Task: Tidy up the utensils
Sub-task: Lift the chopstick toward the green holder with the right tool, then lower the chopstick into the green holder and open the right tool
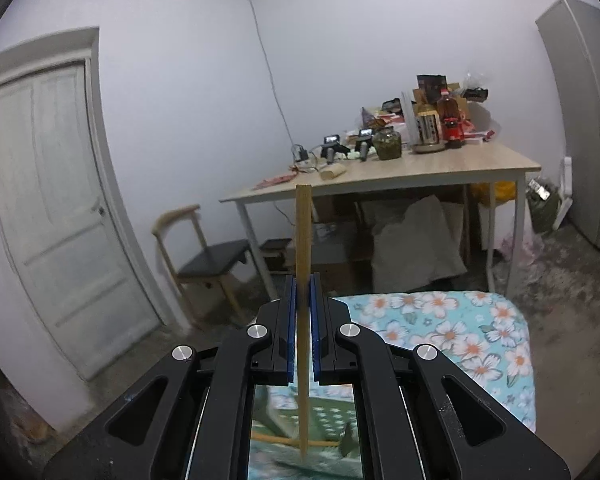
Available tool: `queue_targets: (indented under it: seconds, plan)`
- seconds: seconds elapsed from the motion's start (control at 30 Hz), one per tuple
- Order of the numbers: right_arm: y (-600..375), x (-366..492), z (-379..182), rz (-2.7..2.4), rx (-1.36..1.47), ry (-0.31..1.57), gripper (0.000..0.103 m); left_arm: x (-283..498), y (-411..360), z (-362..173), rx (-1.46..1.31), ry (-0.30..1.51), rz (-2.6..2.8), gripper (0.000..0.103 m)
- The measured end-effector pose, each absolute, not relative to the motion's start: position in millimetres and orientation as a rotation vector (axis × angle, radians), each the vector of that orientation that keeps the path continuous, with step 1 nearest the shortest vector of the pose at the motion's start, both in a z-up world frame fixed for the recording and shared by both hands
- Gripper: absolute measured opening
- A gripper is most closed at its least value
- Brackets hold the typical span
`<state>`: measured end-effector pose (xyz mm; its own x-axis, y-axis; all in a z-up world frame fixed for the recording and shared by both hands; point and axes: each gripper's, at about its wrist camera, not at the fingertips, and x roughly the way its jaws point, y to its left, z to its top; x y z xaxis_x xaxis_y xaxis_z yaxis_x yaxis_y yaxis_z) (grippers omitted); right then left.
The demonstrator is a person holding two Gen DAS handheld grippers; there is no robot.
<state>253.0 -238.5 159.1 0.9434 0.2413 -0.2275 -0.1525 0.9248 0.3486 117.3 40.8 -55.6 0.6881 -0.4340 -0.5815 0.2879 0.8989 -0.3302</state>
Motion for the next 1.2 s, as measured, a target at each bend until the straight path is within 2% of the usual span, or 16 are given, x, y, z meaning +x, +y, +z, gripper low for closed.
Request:
queue_targets:
  seconds: [0.17, 0.5, 0.7, 0.97, 1.0, 1.13, 1.17, 1.2]
  plan:
    - [-243, 265, 144, 0.243, 0.389, 0.304, 0.005, 125, 37, -52, -0.191, 0.709, -0.419, 0.072]
    - [-245, 269, 184, 0.261, 0.41, 0.22, 0.005, 141, 32, -38, -0.168, 0.701, -0.447, 0.072]
    - [-232, 277, 153, 0.2, 0.338, 0.212, 0.005, 150, 28, -27, -0.131, 0.696, -0.46, 0.072]
    - [-212, 260, 96, 0.209, 0.282, 0.321, 0.007, 157, 19, -21, -0.091, 0.698, -0.476, 0.072]
    - [-213, 255, 94, 0.207, 0.286, 0.33, 0.012, 157, 18, -21, -0.088, 0.697, -0.478, 0.072]
    - [-235, 223, 93, 0.217, 0.385, 0.33, 0.047, 155, 11, -17, -0.063, 0.695, -0.489, 0.072]
    - [-238, 216, 93, 0.216, 0.401, 0.325, 0.05, 155, 9, -16, -0.057, 0.695, -0.492, 0.072]
    - [-245, 205, 94, 0.216, 0.426, 0.322, 0.059, 154, 8, -16, -0.054, 0.695, -0.493, 0.072]
